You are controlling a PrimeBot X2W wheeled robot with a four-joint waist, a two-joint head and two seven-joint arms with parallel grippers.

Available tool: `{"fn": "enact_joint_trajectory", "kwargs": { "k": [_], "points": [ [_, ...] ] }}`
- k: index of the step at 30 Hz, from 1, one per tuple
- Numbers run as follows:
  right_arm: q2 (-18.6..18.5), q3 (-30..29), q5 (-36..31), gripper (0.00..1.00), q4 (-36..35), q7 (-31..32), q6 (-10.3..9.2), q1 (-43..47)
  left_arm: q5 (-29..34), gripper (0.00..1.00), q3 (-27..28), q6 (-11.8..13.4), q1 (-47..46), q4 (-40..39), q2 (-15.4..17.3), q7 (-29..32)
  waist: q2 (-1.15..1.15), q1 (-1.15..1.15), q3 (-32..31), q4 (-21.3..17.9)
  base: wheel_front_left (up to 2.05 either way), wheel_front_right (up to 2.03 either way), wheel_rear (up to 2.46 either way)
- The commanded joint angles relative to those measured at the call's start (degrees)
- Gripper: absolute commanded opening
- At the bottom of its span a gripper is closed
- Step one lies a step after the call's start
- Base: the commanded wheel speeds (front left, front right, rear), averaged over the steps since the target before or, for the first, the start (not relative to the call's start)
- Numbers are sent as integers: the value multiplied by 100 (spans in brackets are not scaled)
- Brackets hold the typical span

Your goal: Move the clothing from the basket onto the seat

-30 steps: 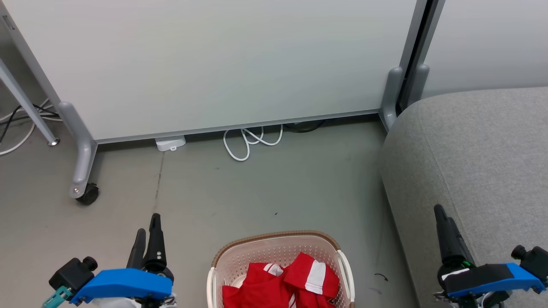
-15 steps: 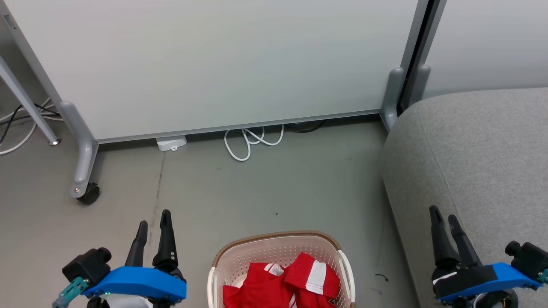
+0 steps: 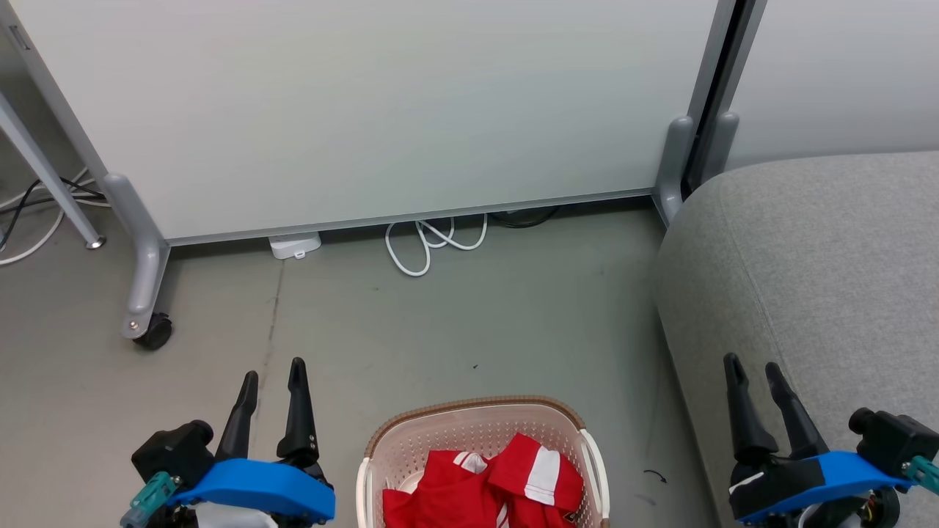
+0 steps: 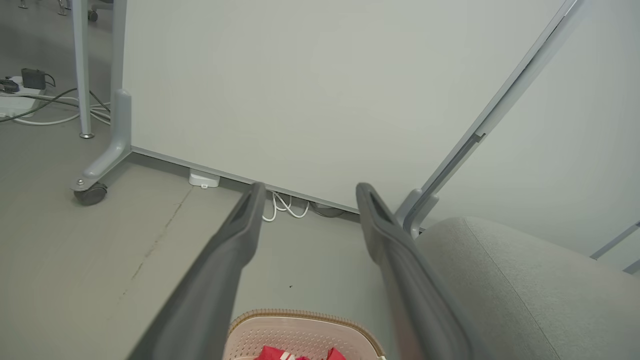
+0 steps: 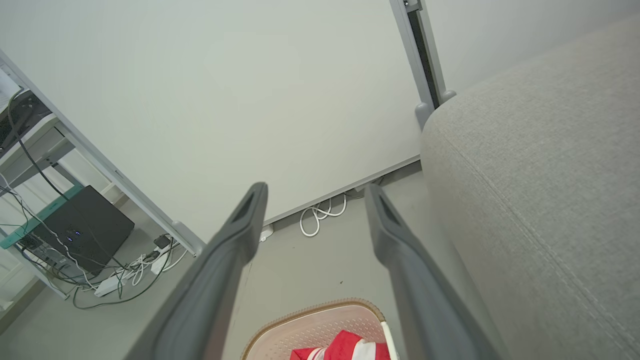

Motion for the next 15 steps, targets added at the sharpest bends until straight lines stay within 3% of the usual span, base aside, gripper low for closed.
{"fn": "enact_joint_trajectory", "kwargs": {
  "k": [1, 15],
  "points": [
    [-43, 13, -174, 100, -83, -48, 9, 0, 156, 100, -36, 28, -86, -56, 42, -57, 0, 0, 0, 3, 0, 0, 0],
    [-49, 92, -971, 100, -136, -230, 11, 17, 794, 100, -83, 90, -61, 2, 18, -262, 0, 0, -1, 4, 0, 0, 0]
  ]
}}
